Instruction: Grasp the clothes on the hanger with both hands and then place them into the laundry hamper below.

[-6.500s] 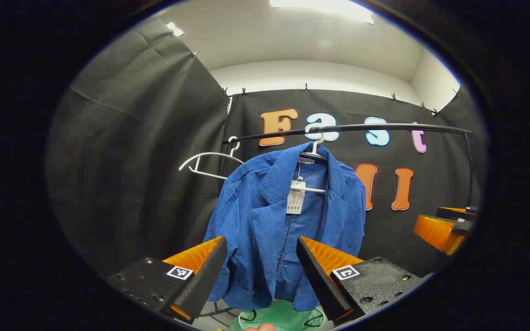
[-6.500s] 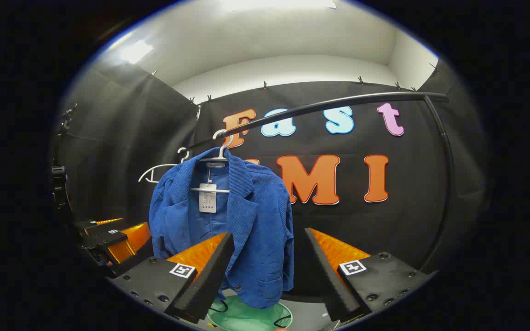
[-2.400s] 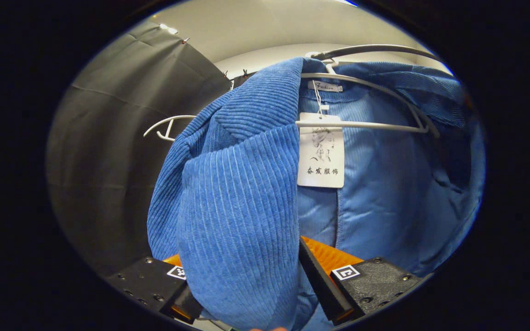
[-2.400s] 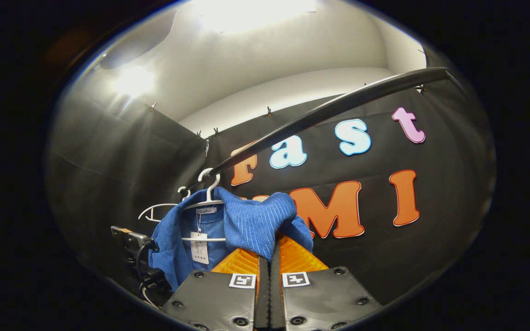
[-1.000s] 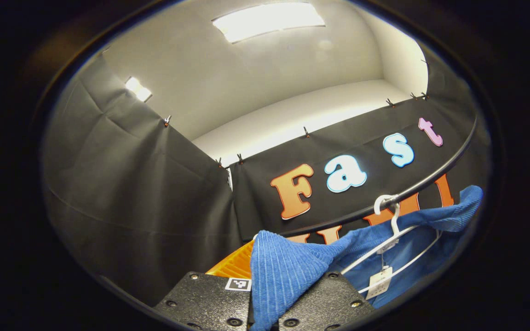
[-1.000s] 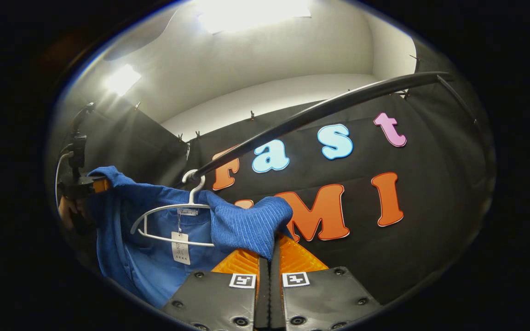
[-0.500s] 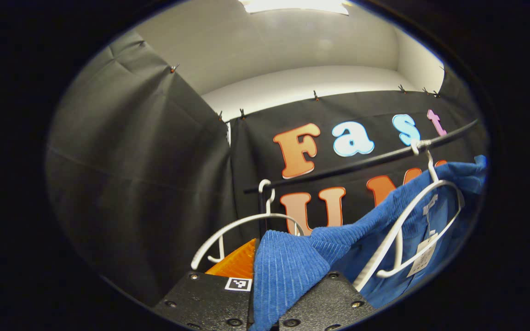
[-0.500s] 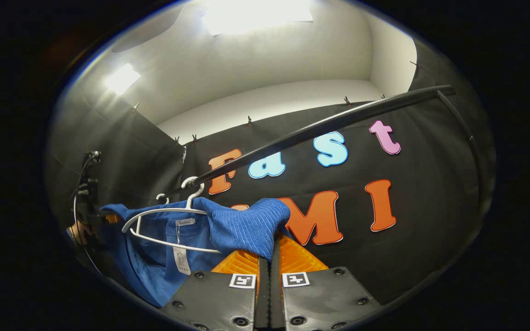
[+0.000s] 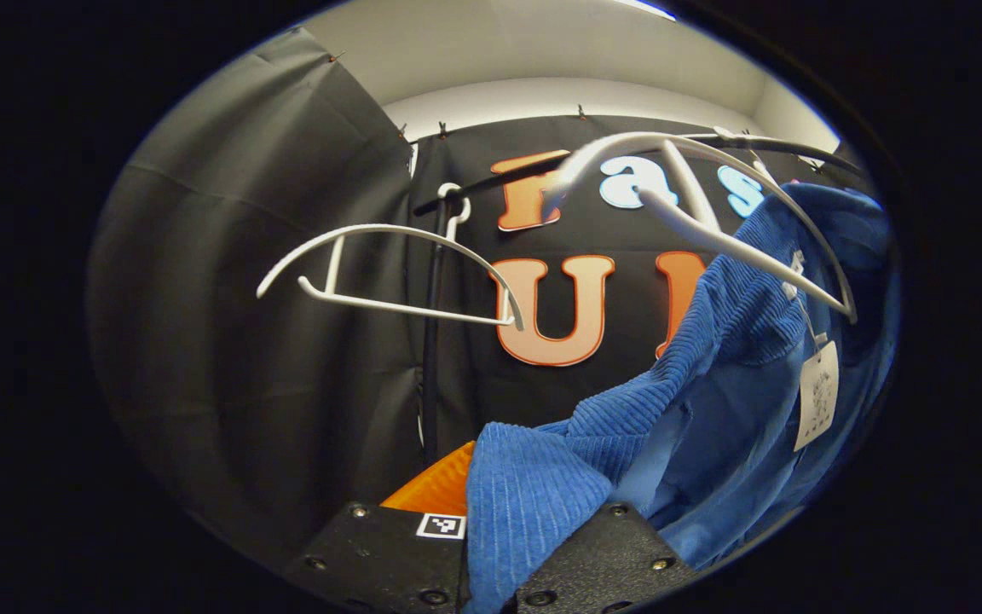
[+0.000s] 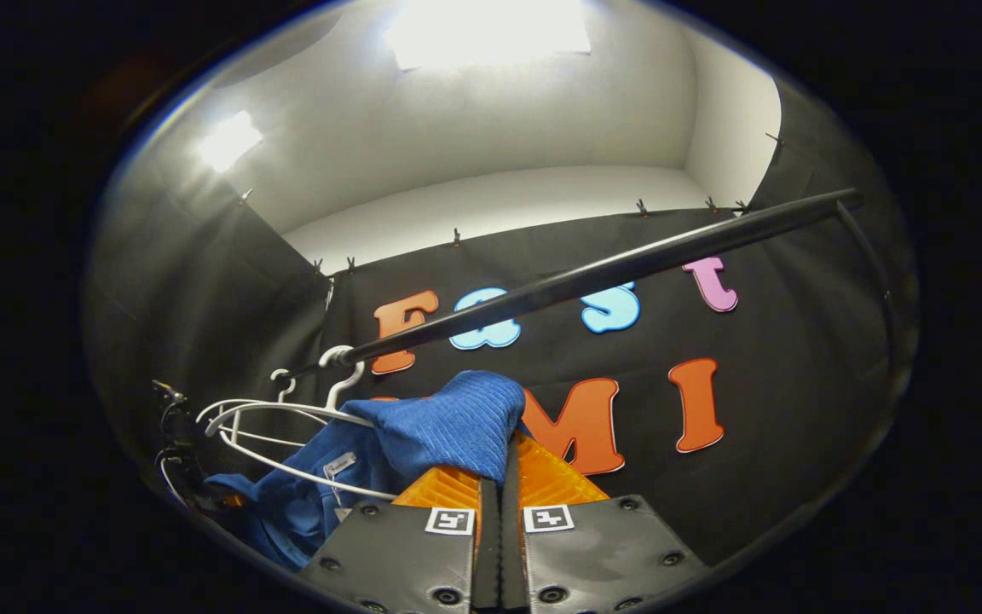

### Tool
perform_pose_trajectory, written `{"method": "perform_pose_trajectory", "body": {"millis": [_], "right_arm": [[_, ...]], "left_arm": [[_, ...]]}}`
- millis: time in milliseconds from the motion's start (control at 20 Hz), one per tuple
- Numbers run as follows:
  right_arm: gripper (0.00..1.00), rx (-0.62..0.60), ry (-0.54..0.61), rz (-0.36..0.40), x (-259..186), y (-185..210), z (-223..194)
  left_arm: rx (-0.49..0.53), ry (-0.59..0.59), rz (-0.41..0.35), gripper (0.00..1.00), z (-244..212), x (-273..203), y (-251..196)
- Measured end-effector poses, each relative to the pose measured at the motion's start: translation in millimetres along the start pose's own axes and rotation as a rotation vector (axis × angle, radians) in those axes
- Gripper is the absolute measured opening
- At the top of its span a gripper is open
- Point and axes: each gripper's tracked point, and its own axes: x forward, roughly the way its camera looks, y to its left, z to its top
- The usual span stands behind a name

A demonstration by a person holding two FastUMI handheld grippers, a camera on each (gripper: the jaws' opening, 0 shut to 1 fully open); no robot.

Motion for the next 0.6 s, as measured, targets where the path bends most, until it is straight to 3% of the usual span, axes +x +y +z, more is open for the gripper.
{"method": "perform_pose_trajectory", "body": {"millis": [300, 600], "right_arm": [[0.08, -0.118, -0.054, -0.144, 25, -44, 11], [0.08, -0.215, 0.025, -0.272, 38, -84, -22]], "left_arm": [[0.016, -0.040, -0.097, 0.07, 13, -12, -48], [0.010, -0.070, -0.159, 0.07, 25, -21, -82]]}}
